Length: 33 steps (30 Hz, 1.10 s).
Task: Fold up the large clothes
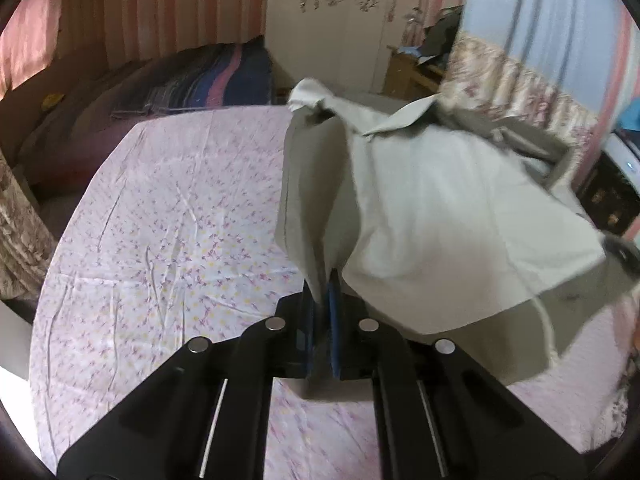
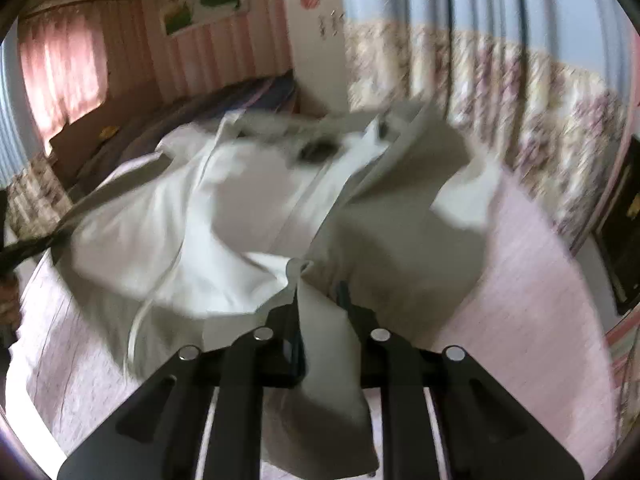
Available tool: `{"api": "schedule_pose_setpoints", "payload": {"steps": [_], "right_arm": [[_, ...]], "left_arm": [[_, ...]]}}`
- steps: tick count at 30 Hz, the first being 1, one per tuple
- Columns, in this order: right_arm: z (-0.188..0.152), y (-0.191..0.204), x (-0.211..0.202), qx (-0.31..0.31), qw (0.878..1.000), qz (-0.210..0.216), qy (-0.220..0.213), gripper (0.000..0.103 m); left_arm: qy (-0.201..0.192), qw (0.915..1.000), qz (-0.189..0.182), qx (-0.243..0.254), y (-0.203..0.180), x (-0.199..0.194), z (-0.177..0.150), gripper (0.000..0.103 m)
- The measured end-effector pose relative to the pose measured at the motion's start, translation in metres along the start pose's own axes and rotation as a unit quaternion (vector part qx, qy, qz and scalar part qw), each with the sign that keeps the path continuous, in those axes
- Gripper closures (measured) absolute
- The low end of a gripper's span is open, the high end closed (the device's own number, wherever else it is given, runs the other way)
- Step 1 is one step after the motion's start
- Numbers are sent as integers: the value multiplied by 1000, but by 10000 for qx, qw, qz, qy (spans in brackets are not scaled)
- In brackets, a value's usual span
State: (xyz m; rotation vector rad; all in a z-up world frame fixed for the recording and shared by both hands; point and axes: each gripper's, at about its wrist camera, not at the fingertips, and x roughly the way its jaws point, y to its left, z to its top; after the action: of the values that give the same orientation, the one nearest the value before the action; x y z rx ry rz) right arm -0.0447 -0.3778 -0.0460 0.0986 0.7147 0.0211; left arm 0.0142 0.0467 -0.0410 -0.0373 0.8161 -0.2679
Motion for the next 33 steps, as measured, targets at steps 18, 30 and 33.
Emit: {"api": "schedule_pose_setpoints", "payload": {"steps": [18, 30, 33], "right_arm": [[-2, -50, -34, 37, 9996, -172, 212, 19], [73, -34, -13, -124, 9995, 68, -274, 15], [90, -27, 9, -178, 9994, 133, -249, 15]], "left_arm": [[407, 9989, 234, -24, -13, -35, -27, 36], [-194, 9995, 126, -217, -15, 22, 62, 5], [-233, 9992, 236, -230, -10, 51, 93, 4]]}}
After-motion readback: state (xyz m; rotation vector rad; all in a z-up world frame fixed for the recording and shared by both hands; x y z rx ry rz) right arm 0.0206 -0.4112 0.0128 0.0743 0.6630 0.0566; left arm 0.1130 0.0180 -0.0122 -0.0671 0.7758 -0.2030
